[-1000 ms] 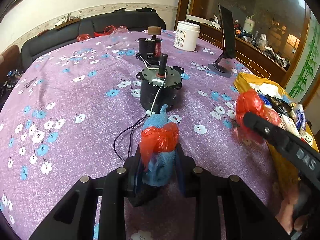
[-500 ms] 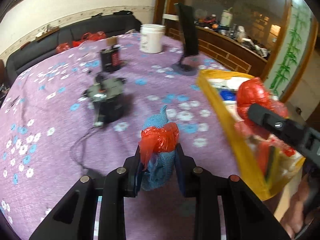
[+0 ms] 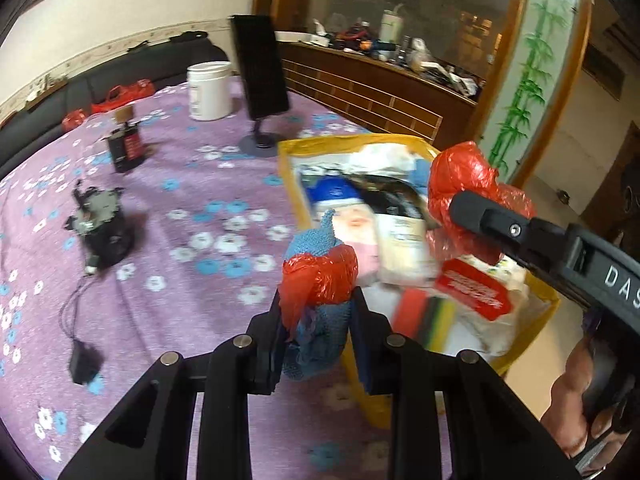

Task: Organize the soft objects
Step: 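Carry the blue knitted bundle and red bag over the tray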

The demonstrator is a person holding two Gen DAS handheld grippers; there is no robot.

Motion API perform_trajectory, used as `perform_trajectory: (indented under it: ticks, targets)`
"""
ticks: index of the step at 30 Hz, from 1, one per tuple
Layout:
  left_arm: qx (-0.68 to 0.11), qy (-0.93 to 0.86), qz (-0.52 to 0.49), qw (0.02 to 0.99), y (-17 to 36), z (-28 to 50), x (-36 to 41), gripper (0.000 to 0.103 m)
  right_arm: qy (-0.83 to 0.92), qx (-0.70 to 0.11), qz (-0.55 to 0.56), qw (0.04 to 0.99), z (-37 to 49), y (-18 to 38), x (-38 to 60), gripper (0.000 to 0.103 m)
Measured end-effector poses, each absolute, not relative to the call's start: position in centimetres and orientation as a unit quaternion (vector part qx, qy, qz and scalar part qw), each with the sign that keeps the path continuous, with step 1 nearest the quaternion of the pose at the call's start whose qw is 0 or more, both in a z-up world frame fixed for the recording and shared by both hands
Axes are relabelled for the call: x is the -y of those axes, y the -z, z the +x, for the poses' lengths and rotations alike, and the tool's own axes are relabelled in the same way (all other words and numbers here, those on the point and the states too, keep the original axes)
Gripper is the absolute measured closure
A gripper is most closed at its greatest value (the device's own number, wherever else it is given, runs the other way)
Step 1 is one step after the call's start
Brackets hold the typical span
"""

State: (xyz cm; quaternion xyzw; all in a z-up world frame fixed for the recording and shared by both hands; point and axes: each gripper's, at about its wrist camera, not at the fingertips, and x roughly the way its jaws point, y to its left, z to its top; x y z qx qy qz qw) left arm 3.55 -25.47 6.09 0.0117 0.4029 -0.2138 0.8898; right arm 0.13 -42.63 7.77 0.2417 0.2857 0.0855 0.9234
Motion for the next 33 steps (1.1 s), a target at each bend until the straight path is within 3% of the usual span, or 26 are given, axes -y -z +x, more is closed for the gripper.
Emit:
perform_trajectory:
  ticks: [16, 33]
  targets:
    - [-0.412, 0.241, 0.055, 0.877, -4.0, 2.6, 32.2, 0.076, -0.028, -0.319, 0.231, 0.919, -1.1, -4.9, 48.2, 0.073]
    - [-0.362, 0.207, 0.117, 0.901, -3.6, 2.1, 34.9, 0.075, -0.017, -0.343, 0.224, 0.912, 1.5, -3.4, 48.5, 0.073]
